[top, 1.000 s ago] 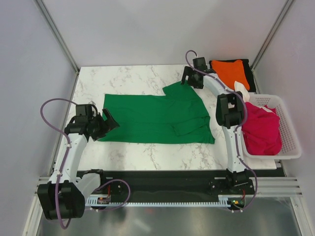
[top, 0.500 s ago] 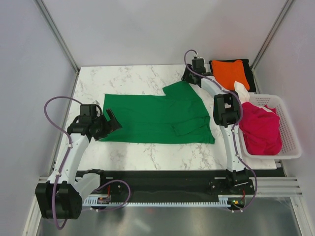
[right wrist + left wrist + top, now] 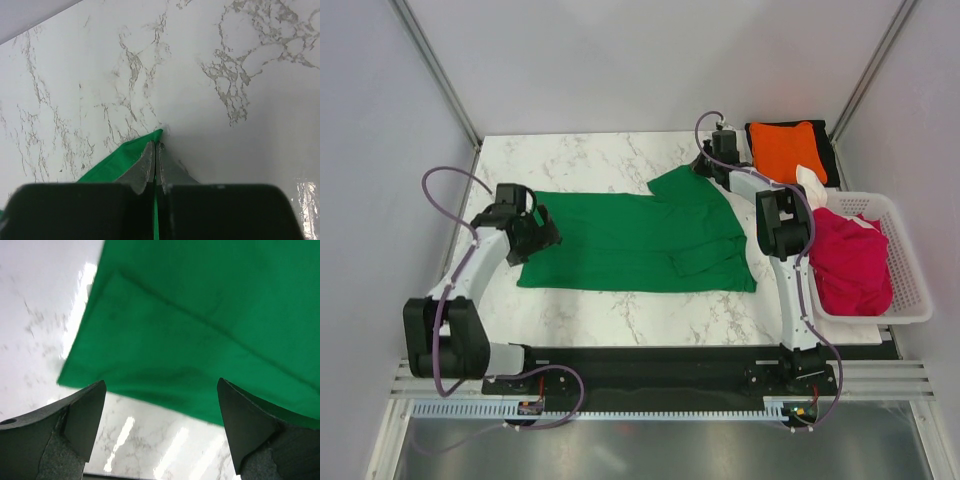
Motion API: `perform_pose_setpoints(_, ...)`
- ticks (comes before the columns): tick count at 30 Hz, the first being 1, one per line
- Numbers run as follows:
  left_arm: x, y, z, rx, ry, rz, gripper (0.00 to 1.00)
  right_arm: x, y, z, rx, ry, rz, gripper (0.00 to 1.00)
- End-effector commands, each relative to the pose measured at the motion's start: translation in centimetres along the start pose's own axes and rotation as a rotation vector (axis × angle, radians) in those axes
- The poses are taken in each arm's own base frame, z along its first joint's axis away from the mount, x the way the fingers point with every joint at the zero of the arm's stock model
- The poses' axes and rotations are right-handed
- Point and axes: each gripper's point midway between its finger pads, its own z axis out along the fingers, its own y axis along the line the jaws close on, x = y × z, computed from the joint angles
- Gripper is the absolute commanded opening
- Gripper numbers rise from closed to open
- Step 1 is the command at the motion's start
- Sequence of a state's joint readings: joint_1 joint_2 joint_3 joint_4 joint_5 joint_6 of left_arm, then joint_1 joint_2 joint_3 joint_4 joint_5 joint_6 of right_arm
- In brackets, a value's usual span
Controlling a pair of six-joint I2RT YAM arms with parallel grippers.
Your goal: Fold and stack the t-shirts
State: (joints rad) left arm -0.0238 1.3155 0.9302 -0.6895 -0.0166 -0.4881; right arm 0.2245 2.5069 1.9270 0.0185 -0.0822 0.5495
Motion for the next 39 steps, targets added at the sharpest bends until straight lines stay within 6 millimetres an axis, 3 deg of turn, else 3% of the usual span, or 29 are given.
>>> perform_pose_setpoints(1,-8.0,-0.4,0.6,-0.085,-0.194,0.006,1.0,7.9,-3.7,-0.6,0.097,0.21,0.01,0.0)
perform_pose_setpoints(2,-10.3,-1.7,0.1,-0.049,-0.223,0.008,1.0,7.9,-3.5,-0.6,0.085,0.209,0.01,0.0)
perform_pose_setpoints(4,-12.3,-1.3,1.8,-0.068,-0.208,-0.023,1.0,7.8,-3.3,-0.4,0.074,0.209,0.006,0.0)
perform_pose_setpoints(5,-14.6,-1.9,1.4,-0.059,-0.25,-0.032,1.0,8.0,-3.4,-0.4,0.075,0.216,0.007,0.0)
perform_pose_setpoints(6,-15.7,-1.9,1.9,-0.063,-0.26,-0.039,0.99,8.0,-3.4,-0.4,0.074,0.216,0.007,0.0)
perform_pose_setpoints(7,-15.9,-1.6,4.3,-0.09,-0.222,-0.038,0.99,8.0,-3.4,-0.4,0.072,0.216,0.007,0.0)
perform_pose_setpoints(8,-18.0,-2.1,4.3,-0.081,-0.253,-0.042,0.99,7.9,-3.3,-0.4,0.071,0.215,0.007,0.0)
perform_pose_setpoints(9,-18.8,-1.9,5.3,-0.086,-0.247,-0.046,0.98,8.0,-3.4,-0.4,0.074,0.216,0.01,0.0)
perform_pose_setpoints(10,-18.6,-1.5,7.8,-0.107,-0.202,-0.043,0.98,7.9,-3.4,-0.4,0.072,0.214,0.011,0.0)
perform_pose_setpoints(11,-20.2,-2.2,8.0,-0.082,-0.22,-0.048,0.98,8.0,-3.5,-0.4,0.074,0.216,0.011,0.0)
perform_pose_setpoints(13,-21.5,-2.2,10.1,-0.075,-0.209,-0.061,0.97,8.1,-3.4,-0.4,0.064,0.218,0.009,0.0)
perform_pose_setpoints(18,-22.9,-3.0,13.6,-0.054,-0.189,-0.054,0.95,7.9,-3.3,-0.3,0.06,0.218,0.01,0.0)
perform_pose_setpoints(20,-23.6,-3.4,14.1,-0.04,-0.196,-0.048,0.93,8.0,-3.2,-0.3,0.056,0.22,0.009,0.0)
perform_pose_setpoints(24,-23.1,-4.1,16.2,-0.007,-0.159,-0.045,0.86,8.0,-3.2,-0.2,0.05,0.223,0.011,0.0)
perform_pose_setpoints(39,-20.8,-3.8,18.1,-0.008,-0.097,-0.102,0.67,8.1,-3.3,-0.1,0.052,0.229,0.018,0.0)
